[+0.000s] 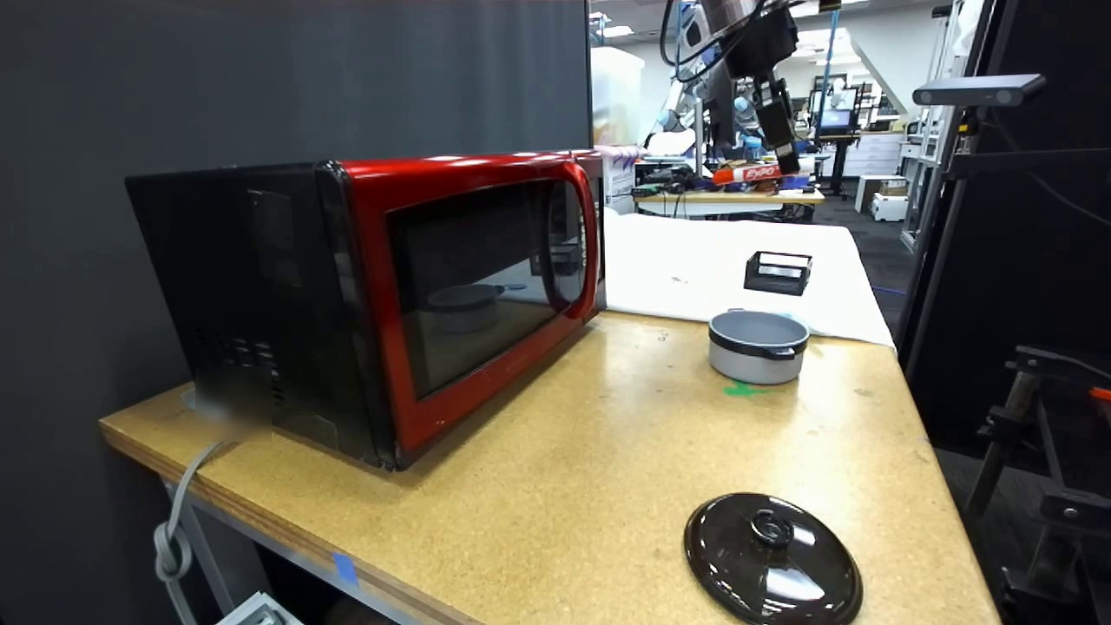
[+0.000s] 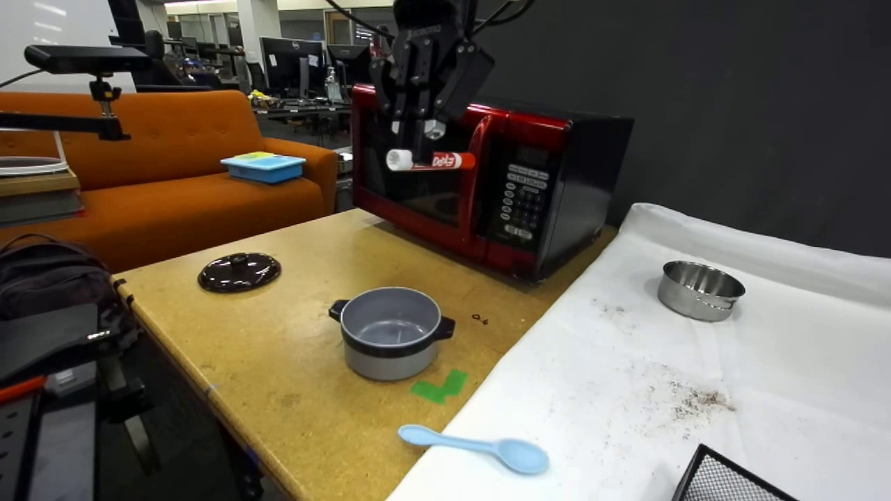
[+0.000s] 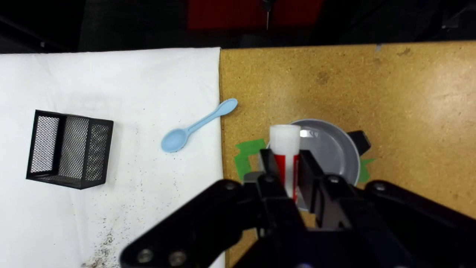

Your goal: Pick the marker from the bowl and put it on the table, then open the microwave and pick the black object and put it in

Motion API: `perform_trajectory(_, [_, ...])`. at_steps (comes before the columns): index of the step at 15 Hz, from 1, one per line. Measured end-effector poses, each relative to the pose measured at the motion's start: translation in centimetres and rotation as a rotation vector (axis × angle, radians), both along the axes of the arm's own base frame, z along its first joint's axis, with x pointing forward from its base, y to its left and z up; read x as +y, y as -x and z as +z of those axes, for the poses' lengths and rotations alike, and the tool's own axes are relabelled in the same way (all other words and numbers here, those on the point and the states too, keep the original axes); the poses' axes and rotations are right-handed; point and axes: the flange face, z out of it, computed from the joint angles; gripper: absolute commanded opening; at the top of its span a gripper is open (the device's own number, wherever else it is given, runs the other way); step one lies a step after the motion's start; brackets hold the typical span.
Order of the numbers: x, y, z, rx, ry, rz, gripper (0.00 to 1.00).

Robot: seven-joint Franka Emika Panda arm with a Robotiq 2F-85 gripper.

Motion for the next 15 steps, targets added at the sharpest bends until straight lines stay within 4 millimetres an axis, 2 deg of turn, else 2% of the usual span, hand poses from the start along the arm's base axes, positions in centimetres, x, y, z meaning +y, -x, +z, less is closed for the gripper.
perform_trajectory(3, [-4.9, -1.2, -1.5, -0.054, -0.056, -0.109, 0.05])
perform_trajectory(5, [-8.0, -2.0, -3.5, -0.07, -0.09, -0.17, 0.05])
perform_trajectory(7, [-10.1, -2.7, -5.8, -0.072, -0.119, -0.214, 0.05])
perform_trajectory(13, [-11.7, -4.9, -12.7, -0.079, -0.142, -0.299, 0.05])
perform_trajectory(15, [-12.8, -5.2, -14.8, -0.079, -0.141, -0.349, 0.05])
